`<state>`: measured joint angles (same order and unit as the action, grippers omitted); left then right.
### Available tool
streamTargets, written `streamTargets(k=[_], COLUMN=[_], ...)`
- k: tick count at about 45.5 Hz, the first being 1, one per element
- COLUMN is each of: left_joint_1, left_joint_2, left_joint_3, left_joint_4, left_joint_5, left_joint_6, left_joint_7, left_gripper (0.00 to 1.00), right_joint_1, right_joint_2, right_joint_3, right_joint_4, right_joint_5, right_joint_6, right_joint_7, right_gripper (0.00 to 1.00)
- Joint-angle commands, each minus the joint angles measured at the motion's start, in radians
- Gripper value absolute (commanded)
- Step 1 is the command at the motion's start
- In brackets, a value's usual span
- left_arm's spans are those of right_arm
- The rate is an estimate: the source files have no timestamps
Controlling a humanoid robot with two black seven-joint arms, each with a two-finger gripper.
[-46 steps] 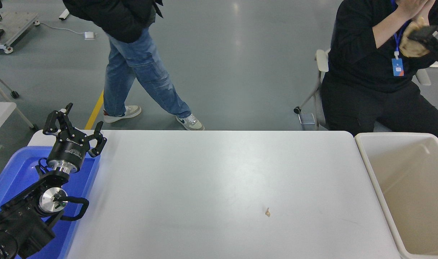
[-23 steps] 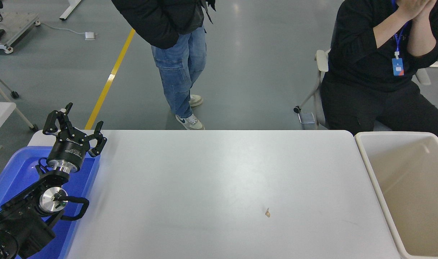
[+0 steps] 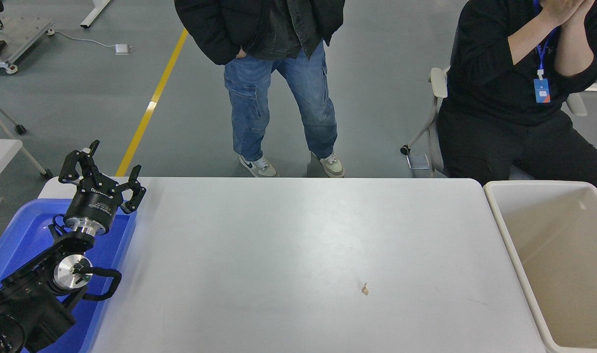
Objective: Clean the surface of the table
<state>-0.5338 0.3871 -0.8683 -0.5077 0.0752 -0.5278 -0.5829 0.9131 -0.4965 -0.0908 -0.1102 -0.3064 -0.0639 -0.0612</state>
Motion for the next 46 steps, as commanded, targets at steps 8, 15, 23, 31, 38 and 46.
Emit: streamTargets(k=[8, 15, 23, 31, 38, 46], left_joint_1=[0.0, 0.0, 0.0, 0.0, 0.0, 0.0], left_joint_2=[0.001, 0.001, 0.001, -0.001, -0.001, 0.001], left_joint_3=[0.0, 0.0, 0.0, 0.0, 0.0, 0.0], left_joint_4=[0.0, 0.0, 0.0, 0.0, 0.0, 0.0], left_joint_5=[0.0, 0.0, 0.0, 0.0, 0.0, 0.0], left_joint_6=[0.0, 0.0, 0.0, 0.0, 0.0, 0.0], left_joint_7=[0.0, 0.0, 0.0, 0.0, 0.0, 0.0], left_gripper=[1.0, 1.0, 1.0, 1.0, 1.0, 1.0], right_joint_1=[-0.123, -0.154, -0.181, -0.206, -0.212, -0.204], right_joint_2=[0.15, 0.188, 0.211, 0.233, 0.259, 0.28], right_joint_3=[0.025, 0.025, 0.022, 0.017, 0.02, 0.022], right_joint_4=[0.003, 0.003, 0.009, 0.017, 0.023, 0.021], right_joint_5=[0.046, 0.047, 0.05, 0.05, 0.05, 0.05], right_joint_6=[-0.071, -0.082, -0.083, -0.077, -0.08, -0.086], right_joint_7=[-0.008, -0.005, -0.002, 0.001, 0.003, 0.001], right_gripper=[0.0, 0.0, 0.0, 0.0, 0.0, 0.0])
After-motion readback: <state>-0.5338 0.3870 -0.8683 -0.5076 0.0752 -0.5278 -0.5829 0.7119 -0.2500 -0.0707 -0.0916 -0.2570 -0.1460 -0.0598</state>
